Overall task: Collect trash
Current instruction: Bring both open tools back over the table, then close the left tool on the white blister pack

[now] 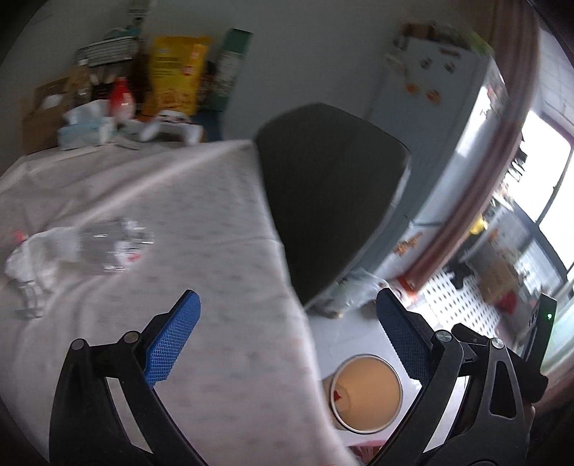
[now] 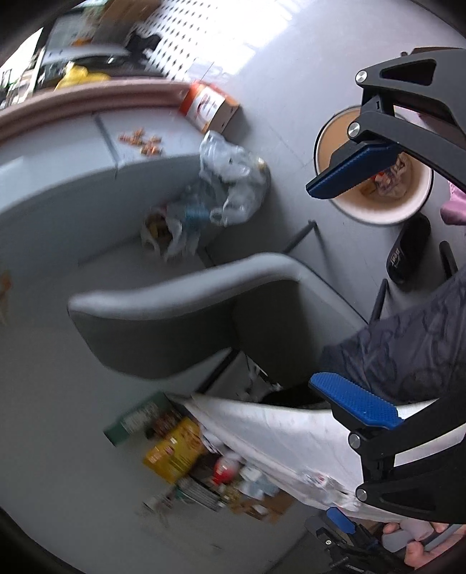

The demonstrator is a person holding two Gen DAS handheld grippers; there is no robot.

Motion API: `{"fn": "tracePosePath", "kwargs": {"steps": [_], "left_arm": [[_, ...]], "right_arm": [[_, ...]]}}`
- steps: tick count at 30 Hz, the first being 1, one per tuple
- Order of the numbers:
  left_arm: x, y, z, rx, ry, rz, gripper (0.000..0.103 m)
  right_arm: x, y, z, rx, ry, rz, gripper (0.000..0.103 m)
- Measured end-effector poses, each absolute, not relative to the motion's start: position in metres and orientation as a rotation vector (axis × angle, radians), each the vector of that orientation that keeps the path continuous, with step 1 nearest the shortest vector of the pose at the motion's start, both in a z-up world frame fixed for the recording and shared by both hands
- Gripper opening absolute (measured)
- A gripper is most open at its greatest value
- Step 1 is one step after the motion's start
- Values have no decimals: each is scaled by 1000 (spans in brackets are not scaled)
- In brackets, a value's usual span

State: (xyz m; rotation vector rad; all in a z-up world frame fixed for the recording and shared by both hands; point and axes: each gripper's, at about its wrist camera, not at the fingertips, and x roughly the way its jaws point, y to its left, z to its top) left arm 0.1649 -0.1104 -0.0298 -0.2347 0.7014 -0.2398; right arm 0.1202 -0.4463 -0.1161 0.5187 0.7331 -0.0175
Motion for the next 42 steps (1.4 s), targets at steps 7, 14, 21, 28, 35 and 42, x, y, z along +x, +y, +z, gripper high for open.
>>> {"fn": "tracePosePath", "kwargs": {"steps": [7,14,21,28,35,42], "left_arm": [[154,-33,-22,-338,650,-159,97],[144,29,-23,-401,617,-79,97],[134,77,-42,-448,627,-1,97],[130,106,-70,-439,684,55,97],[136,116,-96,-439,745,86,97],[144,113,-97,-415,753,102,93]], "right_arm": [[140,-385,-93,450,736,66,95],[155,-332,-77,397,742,129,95],[168,-280,-67,335,756,184,95],[175,-236,-61,284,771,224,95],[179,-200,-60,232,781,256,95],[182,-177,-64,201,792,286,95]]}}
